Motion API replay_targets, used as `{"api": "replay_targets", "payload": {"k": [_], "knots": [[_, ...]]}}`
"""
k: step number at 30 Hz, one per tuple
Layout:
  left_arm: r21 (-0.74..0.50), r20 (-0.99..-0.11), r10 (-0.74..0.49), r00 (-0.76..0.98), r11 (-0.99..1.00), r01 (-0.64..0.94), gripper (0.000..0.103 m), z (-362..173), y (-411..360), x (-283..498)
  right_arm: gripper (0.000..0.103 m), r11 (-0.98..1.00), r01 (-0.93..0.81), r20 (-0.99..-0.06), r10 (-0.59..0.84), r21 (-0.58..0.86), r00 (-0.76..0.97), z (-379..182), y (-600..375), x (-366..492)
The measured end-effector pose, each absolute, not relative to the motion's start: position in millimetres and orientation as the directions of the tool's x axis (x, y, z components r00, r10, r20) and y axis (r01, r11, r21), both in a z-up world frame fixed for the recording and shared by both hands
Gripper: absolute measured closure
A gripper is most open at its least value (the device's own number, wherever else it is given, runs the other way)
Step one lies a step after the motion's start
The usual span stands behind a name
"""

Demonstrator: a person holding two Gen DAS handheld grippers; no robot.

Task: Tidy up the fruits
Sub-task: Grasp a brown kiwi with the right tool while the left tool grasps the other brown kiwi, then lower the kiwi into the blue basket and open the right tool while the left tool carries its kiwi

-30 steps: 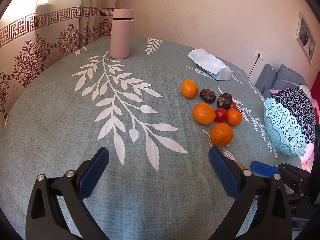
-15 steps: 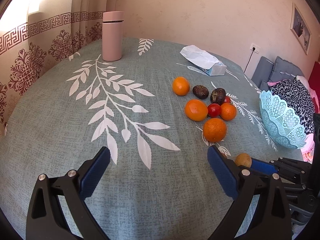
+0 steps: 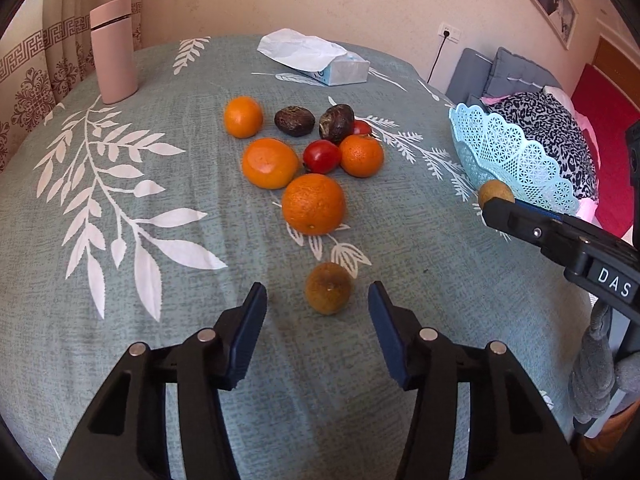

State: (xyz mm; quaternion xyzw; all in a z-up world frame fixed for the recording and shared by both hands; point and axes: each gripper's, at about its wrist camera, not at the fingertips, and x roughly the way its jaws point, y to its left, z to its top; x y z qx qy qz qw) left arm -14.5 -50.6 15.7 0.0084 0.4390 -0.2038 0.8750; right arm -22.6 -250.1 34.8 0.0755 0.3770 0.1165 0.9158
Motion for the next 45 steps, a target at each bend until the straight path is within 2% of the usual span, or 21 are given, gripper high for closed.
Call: {"api": "replay_targets", "payload": {"k": [7, 23, 24, 26, 28, 35, 37, 39, 45], "knots": [[-0.159, -0.782, -0.336, 0.525, 0.922, 0.354, 0.076, 11, -54, -8, 0.076, 0.967, -0.114, -0.654, 0.237, 0.226, 0.718, 40, -268, -26], [-0.154, -0.741, -0.362, 0.566, 0.911, 0.381, 0.077, 38, -65, -16, 0.076, 0.964, 0.154, -0.616, 0.014, 0.219, 0.788, 51, -344, -38], [-0.152, -0.738, -0.367, 0.567, 0.908, 0.389, 0.077, 41, -68, -16, 0.074, 0.961, 0.174, -0.618, -0.003, 0.217, 0.786, 50, -348, -39], [-0.148, -0.732, -0.375, 0.569, 0.903, 0.404, 0.077, 45, -75, -17, 0.063, 0.954, 0.213, -0.616, -0.041, 0.21, 0.787, 47, -355, -41], [-0.141, -0.727, -0.381, 0.571, 0.897, 0.419, 0.077, 49, -83, -17, 0.048, 0.944, 0.256, -0.606, -0.082, 0.207, 0.791, 46, -360, -44], [-0.117, -0.72, -0.404, 0.564, 0.872, 0.474, 0.077, 58, -113, -12, 0.046, 0.91, 0.387, -0.519, -0.261, 0.148, 0.814, 52, -364, -60], [-0.118, -0.715, -0.42, 0.559, 0.86, 0.496, 0.077, 62, -124, -11, 0.04, 0.897, 0.42, -0.487, -0.309, 0.135, 0.817, 53, -364, -64], [-0.119, -0.707, -0.44, 0.554, 0.846, 0.52, 0.077, 66, -136, -9, 0.039, 0.884, 0.451, -0.458, -0.353, 0.122, 0.816, 53, -365, -68], [-0.127, -0.688, -0.495, 0.531, 0.802, 0.583, 0.077, 76, -173, -5, 0.036, 0.856, 0.495, -0.42, -0.397, 0.152, 0.816, 56, -373, -77]]}}
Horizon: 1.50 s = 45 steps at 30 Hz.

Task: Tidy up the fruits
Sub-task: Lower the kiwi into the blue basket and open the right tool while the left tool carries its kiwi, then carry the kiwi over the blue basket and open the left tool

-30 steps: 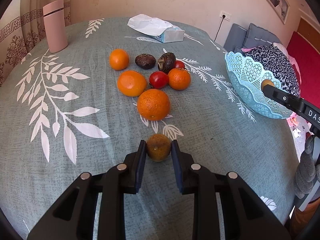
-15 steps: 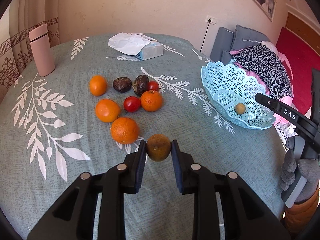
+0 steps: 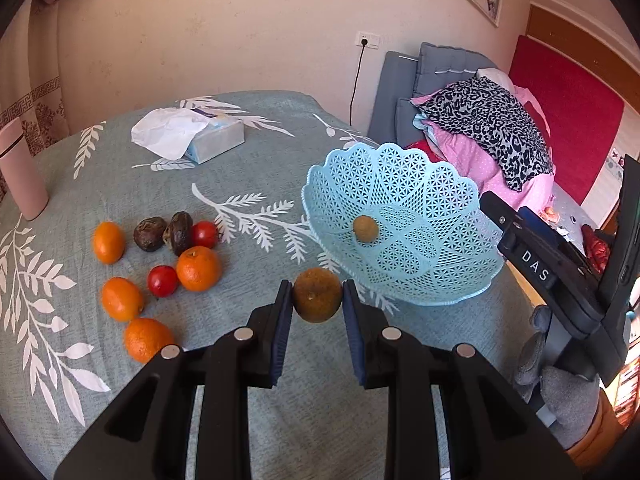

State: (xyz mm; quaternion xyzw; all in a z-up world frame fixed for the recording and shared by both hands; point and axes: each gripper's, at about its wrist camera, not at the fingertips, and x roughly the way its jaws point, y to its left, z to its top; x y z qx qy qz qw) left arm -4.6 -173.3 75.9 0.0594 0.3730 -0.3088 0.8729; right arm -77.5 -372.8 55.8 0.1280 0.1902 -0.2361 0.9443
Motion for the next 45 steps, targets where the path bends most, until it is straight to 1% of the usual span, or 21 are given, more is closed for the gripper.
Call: {"api": "replay_targets", "payload": {"k": [1, 9, 15, 17, 18, 19, 25, 30, 32, 33, 34, 35, 37, 40, 45], "knots": [[-0.128, -0.686, -0.503, 0.526, 0.795, 0.593, 0.077, 76, -180, -4, 0.033, 0.85, 0.503, -0.417, -0.403, 0.161, 0.815, 56, -375, -79], [-0.159, -0.68, -0.562, 0.47, 0.74, 0.654, 0.077, 78, -222, 5, 0.033, 0.836, 0.518, -0.416, -0.412, 0.182, 0.811, 55, -380, -82], [-0.192, -0.696, -0.561, 0.448, 0.747, 0.637, 0.075, 71, -213, 5, 0.033, 0.826, 0.525, -0.429, -0.407, 0.206, 0.807, 52, -385, -82], [-0.207, -0.711, -0.557, 0.429, 0.749, 0.629, 0.063, 65, -207, 3, 0.033, 0.824, 0.527, -0.438, -0.403, 0.208, 0.804, 50, -386, -81], [-0.216, -0.715, -0.558, 0.421, 0.75, 0.625, 0.053, 61, -205, 1, 0.033, 0.823, 0.528, -0.439, -0.404, 0.209, 0.802, 50, -387, -81], [-0.224, -0.719, -0.558, 0.414, 0.75, 0.623, 0.049, 57, -203, -1, 0.033, 0.822, 0.53, -0.437, -0.407, 0.208, 0.802, 50, -386, -81], [-0.231, -0.751, -0.563, 0.346, 0.714, 0.66, 0.049, 39, -214, -15, 0.033, 0.812, 0.539, -0.43, -0.414, 0.224, 0.802, 50, -389, -83], [-0.201, -0.777, -0.547, 0.312, 0.685, 0.701, 0.05, 25, -231, -24, 0.033, 0.814, 0.537, -0.431, -0.411, 0.223, 0.803, 50, -388, -82], [-0.202, -0.787, -0.543, 0.292, 0.674, 0.711, 0.054, 18, -238, -25, 0.033, 0.815, 0.535, -0.432, -0.41, 0.222, 0.804, 50, -388, -82], [-0.204, -0.794, -0.54, 0.28, 0.67, 0.714, 0.06, 14, -240, -24, 0.033, 0.815, 0.534, -0.432, -0.409, 0.223, 0.804, 50, -388, -82], [-0.205, -0.799, -0.537, 0.271, 0.666, 0.717, 0.065, 11, -243, -24, 0.033, 0.815, 0.535, -0.432, -0.408, 0.225, 0.804, 49, -388, -82], [-0.2, -0.797, -0.538, 0.276, 0.665, 0.719, 0.065, 9, -244, -24, 0.033, 0.814, 0.535, -0.433, -0.408, 0.226, 0.804, 49, -388, -82], [-0.208, -0.792, -0.55, 0.266, 0.652, 0.729, 0.076, 9, -244, -25, 0.033, 0.814, 0.534, -0.434, -0.406, 0.228, 0.804, 49, -389, -81], [-0.217, -0.788, -0.559, 0.26, 0.646, 0.732, 0.076, 14, -240, -30, 0.033, 0.814, 0.534, -0.435, -0.406, 0.228, 0.804, 49, -389, -81], [-0.223, -0.753, -0.592, 0.287, 0.64, 0.736, 0.076, 36, -226, -42, 0.033, 0.813, 0.535, -0.434, -0.406, 0.229, 0.804, 49, -389, -81]]}}
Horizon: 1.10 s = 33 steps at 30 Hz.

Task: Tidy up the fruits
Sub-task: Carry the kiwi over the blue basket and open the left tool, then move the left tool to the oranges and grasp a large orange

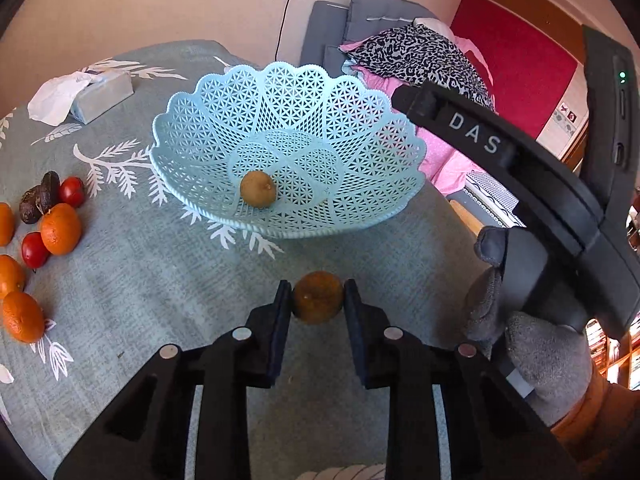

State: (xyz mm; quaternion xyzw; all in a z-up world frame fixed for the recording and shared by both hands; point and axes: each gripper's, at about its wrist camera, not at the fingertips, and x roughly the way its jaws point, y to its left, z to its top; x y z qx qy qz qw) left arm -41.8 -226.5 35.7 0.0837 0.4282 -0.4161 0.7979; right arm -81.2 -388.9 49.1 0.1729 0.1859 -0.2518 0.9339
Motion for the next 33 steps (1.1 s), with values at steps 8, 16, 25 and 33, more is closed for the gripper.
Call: {"api": "replay_targets", "payload": {"k": [8, 16, 25, 33], "knots": [[-0.208, -0.665, -0.638, 0.387, 0.657, 0.725, 0.076, 79, -223, -28, 0.033, 0.81, 0.54, -0.434, -0.411, 0.231, 0.802, 49, -389, -81], [-0.231, -0.606, -0.657, 0.448, 0.685, 0.691, 0.032, 83, -219, -9, 0.033, 0.805, 0.544, -0.436, -0.412, 0.237, 0.8, 48, -390, -80], [-0.261, -0.609, -0.593, 0.526, 0.776, 0.574, 0.019, 85, -176, 13, 0.031, 0.809, 0.543, -0.433, -0.416, 0.226, 0.8, 48, -388, -81], [-0.314, -0.602, -0.538, 0.59, 0.839, 0.444, 0.011, 89, -124, 36, 0.025, 0.822, 0.533, -0.423, -0.418, 0.202, 0.804, 49, -383, -81]]}}
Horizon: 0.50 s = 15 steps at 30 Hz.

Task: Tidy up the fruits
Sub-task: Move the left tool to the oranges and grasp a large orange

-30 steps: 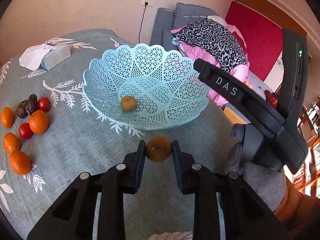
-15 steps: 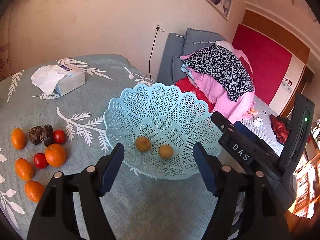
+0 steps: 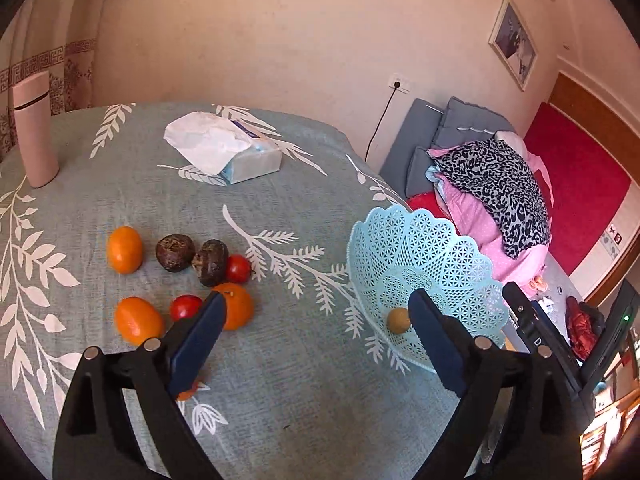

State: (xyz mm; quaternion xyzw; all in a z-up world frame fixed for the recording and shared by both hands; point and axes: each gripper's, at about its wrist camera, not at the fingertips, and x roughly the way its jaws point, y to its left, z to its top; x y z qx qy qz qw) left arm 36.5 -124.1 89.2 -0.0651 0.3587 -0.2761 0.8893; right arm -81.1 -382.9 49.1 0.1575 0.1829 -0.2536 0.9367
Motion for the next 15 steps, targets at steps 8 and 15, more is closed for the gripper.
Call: {"api": "replay_targets", "payload": {"k": [8, 15], "knots": [[-0.35, -0.62, -0.467, 0.63, 0.884, 0.31, 0.01, 87, -74, 63, 0.023, 0.834, 0.52, -0.422, -0.411, 0.183, 0.808, 49, -378, -79], [-0.373, -0.647, -0.416, 0.639, 0.904, 0.211, 0.01, 81, -42, 94, 0.018, 0.858, 0.496, -0.404, -0.41, 0.135, 0.818, 51, -366, -76]]}}
